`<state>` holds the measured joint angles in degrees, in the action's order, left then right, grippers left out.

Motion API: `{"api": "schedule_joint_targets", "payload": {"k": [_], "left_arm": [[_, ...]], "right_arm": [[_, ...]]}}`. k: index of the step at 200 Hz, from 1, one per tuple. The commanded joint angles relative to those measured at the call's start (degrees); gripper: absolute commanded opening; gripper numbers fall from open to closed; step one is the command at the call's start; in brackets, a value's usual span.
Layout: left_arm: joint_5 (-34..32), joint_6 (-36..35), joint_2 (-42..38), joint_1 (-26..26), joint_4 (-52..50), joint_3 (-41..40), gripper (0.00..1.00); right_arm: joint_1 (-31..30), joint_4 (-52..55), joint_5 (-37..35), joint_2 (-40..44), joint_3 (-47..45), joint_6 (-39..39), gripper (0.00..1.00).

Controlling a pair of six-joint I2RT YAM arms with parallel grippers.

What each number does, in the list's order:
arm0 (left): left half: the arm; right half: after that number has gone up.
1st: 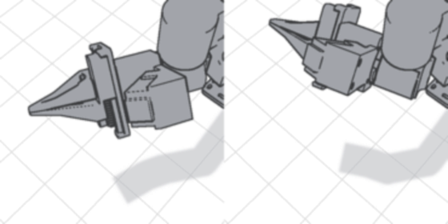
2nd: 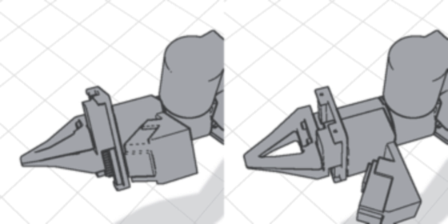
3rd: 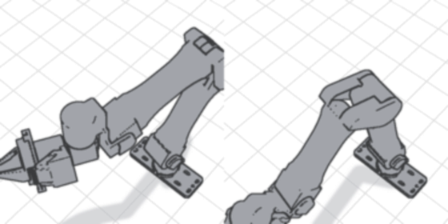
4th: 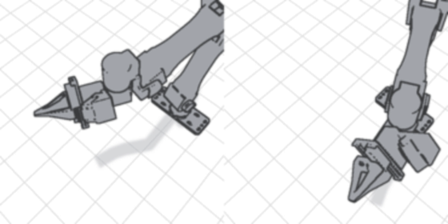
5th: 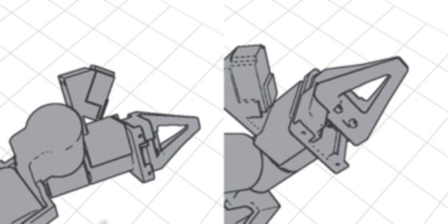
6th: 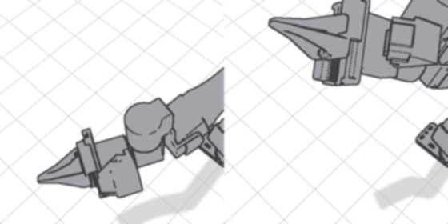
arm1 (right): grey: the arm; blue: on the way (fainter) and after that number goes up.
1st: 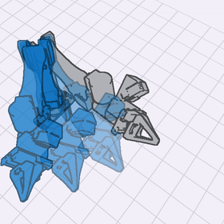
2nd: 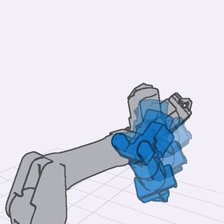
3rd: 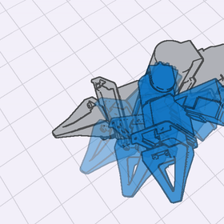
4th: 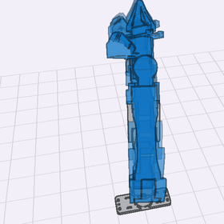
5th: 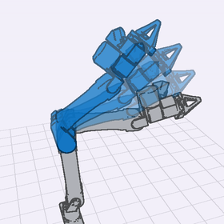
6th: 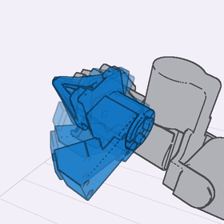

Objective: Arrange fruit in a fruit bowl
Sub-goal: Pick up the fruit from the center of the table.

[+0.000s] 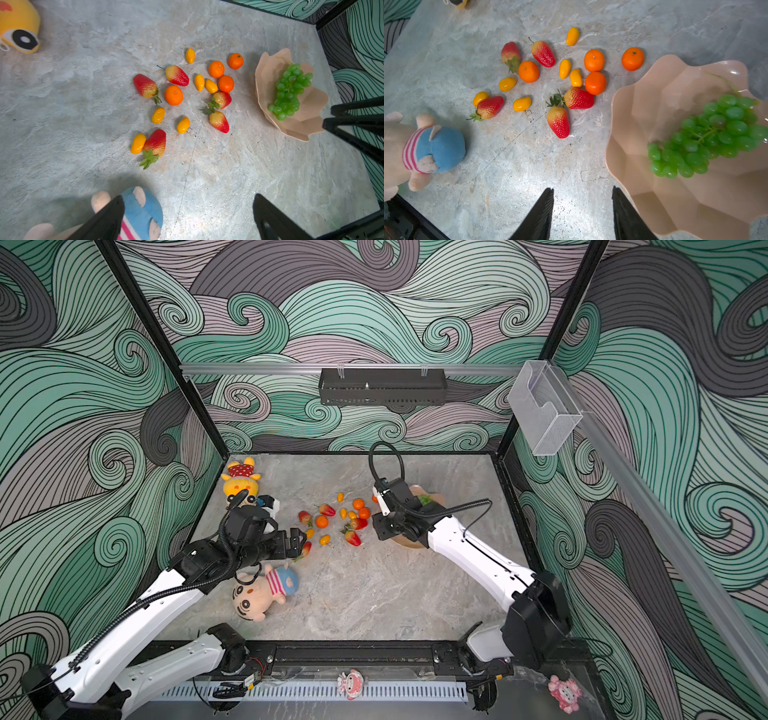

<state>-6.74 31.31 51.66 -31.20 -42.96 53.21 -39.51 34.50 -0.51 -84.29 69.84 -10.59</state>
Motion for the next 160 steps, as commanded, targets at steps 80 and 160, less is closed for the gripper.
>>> {"api": "schedule_joint_targets", "payload": {"k": [80,160], "left_arm": [[4.28,5.16,-2.81,9.17,-0.56,-4.06,0.99],[16.74,8.72,-3.41,21.15,4.97,-9.14,0.99]], "right_arm": [[-7.82,9.28,-3.34,-23.85,21.59,7.76,0.47],[-8.75,16.84,-6.75,-39.01,36.23,10.31,0.48]]}}
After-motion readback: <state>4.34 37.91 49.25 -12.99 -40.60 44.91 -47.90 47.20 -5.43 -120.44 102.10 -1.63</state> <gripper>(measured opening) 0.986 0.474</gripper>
